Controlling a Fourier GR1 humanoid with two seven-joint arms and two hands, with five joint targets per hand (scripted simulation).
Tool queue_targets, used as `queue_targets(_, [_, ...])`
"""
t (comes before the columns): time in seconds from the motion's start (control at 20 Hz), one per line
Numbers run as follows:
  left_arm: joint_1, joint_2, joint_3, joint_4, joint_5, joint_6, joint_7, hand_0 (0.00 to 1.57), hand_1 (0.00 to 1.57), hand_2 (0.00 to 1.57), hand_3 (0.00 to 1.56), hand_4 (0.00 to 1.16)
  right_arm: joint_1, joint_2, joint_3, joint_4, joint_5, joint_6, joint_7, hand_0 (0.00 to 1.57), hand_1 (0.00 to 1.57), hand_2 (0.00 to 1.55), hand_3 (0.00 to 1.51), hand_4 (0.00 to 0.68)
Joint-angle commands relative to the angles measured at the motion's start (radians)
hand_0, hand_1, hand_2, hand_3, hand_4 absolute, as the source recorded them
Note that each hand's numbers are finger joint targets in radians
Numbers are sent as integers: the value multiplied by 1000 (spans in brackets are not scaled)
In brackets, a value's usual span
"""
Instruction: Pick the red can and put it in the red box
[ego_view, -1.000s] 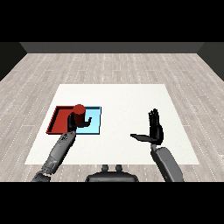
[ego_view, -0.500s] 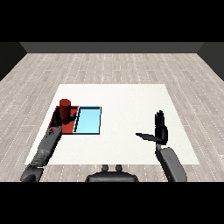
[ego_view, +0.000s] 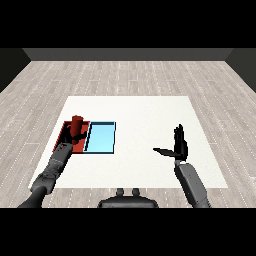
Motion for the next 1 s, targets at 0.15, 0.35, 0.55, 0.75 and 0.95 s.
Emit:
queue_targets(0.15, [-47, -40, -11, 222, -43, 33, 107, 593, 593, 628, 406, 781, -62, 27, -26, 98, -10, 19, -26, 0, 0, 0, 0, 0])
queue_targets(0.35, [-11, 11, 57, 244, 17, -3, 95, 887, 887, 877, 343, 676, -73, 20, -37, 93, -5, 19, -27, 0, 0, 0, 0, 0])
queue_targets(0.55, [23, 20, 61, 271, 20, -127, 107, 0, 0, 0, 0, 649, -79, 15, -49, 133, -18, 62, -43, 0, 0, 0, 0, 0])
queue_targets(0.75, [-41, 37, 45, 276, -2, -127, 167, 0, 0, 0, 0, 0, -30, 27, -67, 118, -25, 58, -76, 0, 0, 0, 0, 0])
queue_targets(0.95, [-8, 68, 33, 265, -19, -111, 121, 0, 0, 0, 0, 0, -38, 4, -90, 78, -47, 91, -55, 0, 0, 0, 0, 0])
